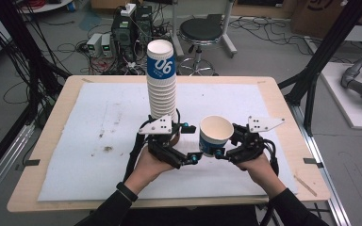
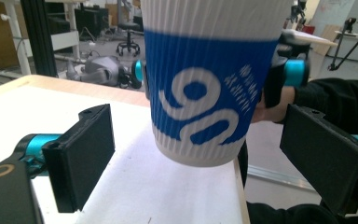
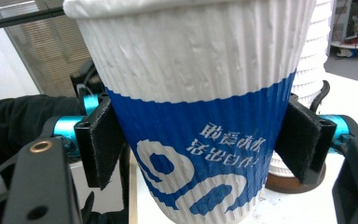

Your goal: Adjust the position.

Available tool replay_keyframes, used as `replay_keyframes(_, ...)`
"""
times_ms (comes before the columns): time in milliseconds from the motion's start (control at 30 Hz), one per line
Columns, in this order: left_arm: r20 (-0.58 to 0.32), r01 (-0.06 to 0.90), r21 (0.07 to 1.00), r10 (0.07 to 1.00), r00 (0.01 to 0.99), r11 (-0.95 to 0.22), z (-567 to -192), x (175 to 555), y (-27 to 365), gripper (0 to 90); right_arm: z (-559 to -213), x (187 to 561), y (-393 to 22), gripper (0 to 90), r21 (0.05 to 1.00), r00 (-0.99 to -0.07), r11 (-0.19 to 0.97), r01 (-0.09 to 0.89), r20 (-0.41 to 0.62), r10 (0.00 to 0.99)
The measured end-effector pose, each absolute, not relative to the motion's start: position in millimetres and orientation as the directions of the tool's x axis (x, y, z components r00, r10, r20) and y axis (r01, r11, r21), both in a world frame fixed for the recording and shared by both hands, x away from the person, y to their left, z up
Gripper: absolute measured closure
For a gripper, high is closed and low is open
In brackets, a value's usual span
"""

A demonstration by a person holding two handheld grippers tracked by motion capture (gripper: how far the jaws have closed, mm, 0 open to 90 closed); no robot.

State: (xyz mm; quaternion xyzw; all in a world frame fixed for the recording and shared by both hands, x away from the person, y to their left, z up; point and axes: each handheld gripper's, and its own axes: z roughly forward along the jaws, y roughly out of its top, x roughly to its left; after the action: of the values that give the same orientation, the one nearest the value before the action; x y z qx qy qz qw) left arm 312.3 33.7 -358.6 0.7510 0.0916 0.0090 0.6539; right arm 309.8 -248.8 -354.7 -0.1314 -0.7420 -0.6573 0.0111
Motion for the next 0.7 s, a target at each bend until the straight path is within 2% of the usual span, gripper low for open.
replay_keyframes(500, -0.127, 0.146, 0.976, 0.122, 0.984, -0.159, -374, 311, 14, 11.2, -355, 304, -236, 24.7, 0.973, -0.971, 0.111, 0.204, 0.186, 0.152)
replay_keyframes(700, -0.131, 0.145, 0.977, 0.094, 0.987, -0.155, -375, 310, 15, 23.9, -356, 303, -234, 24.8, 0.972, -0.970, 0.113, 0.204, 0.185, 0.157)
